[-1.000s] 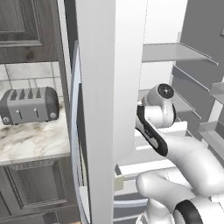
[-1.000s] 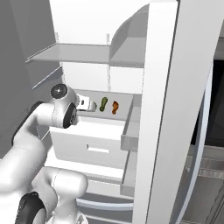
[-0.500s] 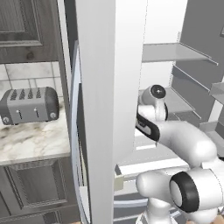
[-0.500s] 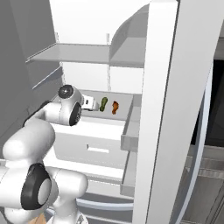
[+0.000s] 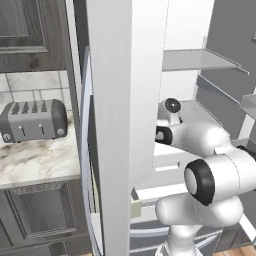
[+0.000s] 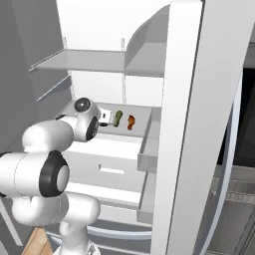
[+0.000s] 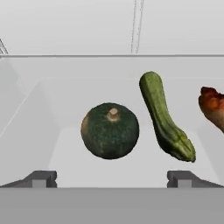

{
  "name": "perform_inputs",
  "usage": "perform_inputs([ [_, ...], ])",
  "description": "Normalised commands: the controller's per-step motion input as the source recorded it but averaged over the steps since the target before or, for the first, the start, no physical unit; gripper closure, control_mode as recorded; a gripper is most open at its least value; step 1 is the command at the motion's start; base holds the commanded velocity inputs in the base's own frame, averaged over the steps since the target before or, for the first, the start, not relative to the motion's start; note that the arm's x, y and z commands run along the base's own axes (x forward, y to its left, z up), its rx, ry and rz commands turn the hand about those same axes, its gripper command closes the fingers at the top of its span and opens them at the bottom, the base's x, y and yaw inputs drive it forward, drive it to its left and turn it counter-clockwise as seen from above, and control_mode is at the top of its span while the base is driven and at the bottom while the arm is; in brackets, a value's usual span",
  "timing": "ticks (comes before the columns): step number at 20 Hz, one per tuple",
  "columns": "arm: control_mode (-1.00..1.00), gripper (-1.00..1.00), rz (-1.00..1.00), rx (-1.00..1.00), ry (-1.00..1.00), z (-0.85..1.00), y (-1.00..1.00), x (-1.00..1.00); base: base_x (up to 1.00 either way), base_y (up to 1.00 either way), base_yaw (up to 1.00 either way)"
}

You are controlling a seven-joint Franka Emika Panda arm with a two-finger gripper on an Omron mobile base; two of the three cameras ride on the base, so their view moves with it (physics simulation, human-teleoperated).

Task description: Place one squash and one chicken drumstick in each tupperware on the nearby counter, to pack two identical lunches.

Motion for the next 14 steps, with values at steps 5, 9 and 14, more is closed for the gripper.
perform_inputs([
  [5,-1.0,-1.0,0.0,0.0,0.0,-0.25,0.0,0.44,0.0,0.0,0.0],
  [9,-1.0,-1.0,0.0,0.0,0.0,-0.25,0.0,0.48,0.0,0.0,0.0],
  [14,-1.0,-1.0,-0.01,0.0,0.0,-0.27,0.0,0.35,0.0,0.0,0.0],
])
